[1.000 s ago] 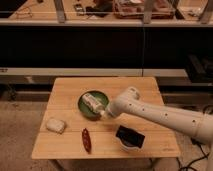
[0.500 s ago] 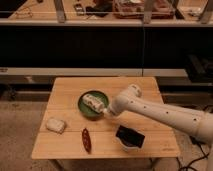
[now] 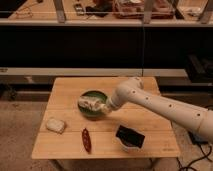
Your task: Stand the bottle upright
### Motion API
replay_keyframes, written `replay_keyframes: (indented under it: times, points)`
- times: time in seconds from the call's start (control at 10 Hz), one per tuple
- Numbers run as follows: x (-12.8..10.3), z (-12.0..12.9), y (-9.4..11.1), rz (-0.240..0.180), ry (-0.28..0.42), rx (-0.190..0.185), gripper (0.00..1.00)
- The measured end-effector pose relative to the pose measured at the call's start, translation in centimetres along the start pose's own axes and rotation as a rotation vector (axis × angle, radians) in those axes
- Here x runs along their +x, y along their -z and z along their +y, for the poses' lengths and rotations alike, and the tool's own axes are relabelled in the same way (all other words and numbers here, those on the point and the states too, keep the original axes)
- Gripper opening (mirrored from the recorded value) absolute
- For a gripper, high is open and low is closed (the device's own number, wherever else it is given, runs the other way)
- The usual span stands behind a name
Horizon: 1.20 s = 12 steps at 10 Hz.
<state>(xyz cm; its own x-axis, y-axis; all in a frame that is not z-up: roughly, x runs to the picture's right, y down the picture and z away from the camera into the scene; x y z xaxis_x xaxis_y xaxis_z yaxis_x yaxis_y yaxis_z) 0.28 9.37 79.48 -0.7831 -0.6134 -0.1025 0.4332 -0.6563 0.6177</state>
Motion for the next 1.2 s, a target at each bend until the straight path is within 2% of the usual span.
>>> replay_keyframes:
  times: [0.2,0.4,0.6,0.9,1.1,1.2]
  points:
    - [1.8,0.4,5.3,0.034,0.098,0.064,0.25]
    - [1.4,1.7,8.7,0.031,0.137,0.090,0.26]
    - [-1.0,3.9,11.5,-0.011,0.156,0.094,0.26]
    - [-3.7,6.6,15.6,-0.086,0.211,0.074,0.26]
    - [-5.5,6.9,18.5,-0.159,0.315,0.094,0.26]
    - [-6.8,6.8,19.9,-0.210,0.382,0.111,0.26]
